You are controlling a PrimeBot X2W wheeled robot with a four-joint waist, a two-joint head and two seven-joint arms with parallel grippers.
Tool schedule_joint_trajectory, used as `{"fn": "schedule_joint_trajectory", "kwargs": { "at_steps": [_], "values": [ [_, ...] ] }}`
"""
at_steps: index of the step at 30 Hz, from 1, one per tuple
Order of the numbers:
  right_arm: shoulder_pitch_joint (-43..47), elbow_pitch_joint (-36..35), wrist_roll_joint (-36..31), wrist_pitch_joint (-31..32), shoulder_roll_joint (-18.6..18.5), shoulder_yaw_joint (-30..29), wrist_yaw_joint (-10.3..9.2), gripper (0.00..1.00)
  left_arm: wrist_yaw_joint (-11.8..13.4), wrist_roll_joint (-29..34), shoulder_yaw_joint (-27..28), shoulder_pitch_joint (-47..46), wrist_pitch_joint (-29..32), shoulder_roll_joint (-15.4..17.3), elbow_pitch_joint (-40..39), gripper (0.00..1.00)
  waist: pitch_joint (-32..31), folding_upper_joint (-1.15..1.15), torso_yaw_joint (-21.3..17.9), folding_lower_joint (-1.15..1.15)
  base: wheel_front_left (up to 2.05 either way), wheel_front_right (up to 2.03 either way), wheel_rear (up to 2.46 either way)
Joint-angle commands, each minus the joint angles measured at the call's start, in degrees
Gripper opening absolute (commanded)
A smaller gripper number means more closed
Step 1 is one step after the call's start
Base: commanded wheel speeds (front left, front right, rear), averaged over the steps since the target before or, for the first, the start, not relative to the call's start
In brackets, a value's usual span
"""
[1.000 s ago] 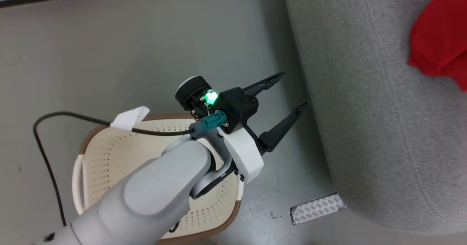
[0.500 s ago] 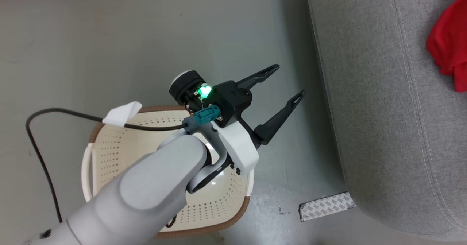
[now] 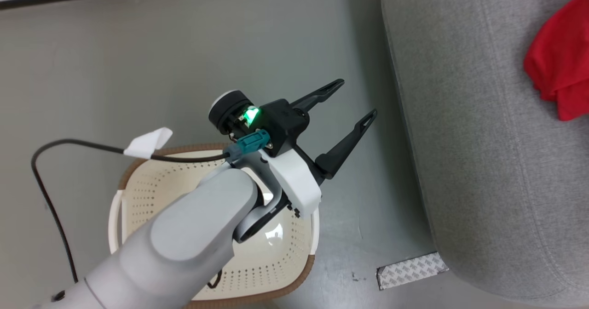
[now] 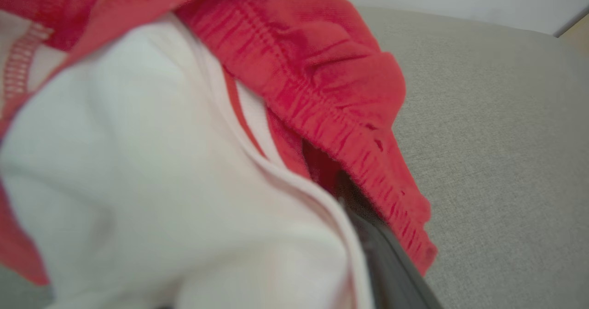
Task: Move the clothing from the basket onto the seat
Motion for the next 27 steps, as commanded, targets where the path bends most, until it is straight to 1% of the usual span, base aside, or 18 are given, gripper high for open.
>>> {"fn": "schedule_joint_trajectory", "kwargs": {
  "at_steps": [1, 9, 12, 22, 27],
  "values": [
    [-0.4, 0.7, 1.7, 1.5, -0.5, 1.3, -0.13, 1.0, 0.1, -0.9, 0.1, 0.9, -0.8, 0.1, 0.5, 1.0, -1.6, 0.0, -0.4, 0.0, 0.0, 0.0, 0.0],
    [0.9, 0.9, 5.3, 6.8, -2.7, 6.4, -0.13, 1.0, 0.5, -2.3, 0.3, 3.4, -2.3, 0.3, 2.3, 1.0, -6.9, 0.0, -1.4, 0.0, 0.0, 0.0, 0.0],
    [1.6, 0.2, 5.8, 7.7, -3.6, 8.3, -0.13, 1.0, 0.7, -2.9, 0.4, 4.7, -3.0, 0.5, 2.9, 1.0, -9.4, 0.0, -1.8, 0.0, 0.0, 0.0, 0.0],
    [6.2, -6.2, 8.7, 9.5, -8.2, 12.7, -0.13, 1.0, 1.8, -5.8, 1.8, 10.6, -5.1, 0.7, 4.3, 1.0, -20.0, 0.0, -2.7, 0.0, 0.0, 0.0, 0.0],
    [7.5, -10.6, 8.2, 9.6, -11.2, 13.3, -0.13, 1.0, 2.7, -7.5, 3.0, 14.3, -5.7, 1.1, 4.1, 1.0, -25.2, 0.0, -3.1, 0.0, 0.0, 0.0, 0.0]
  ]
}}
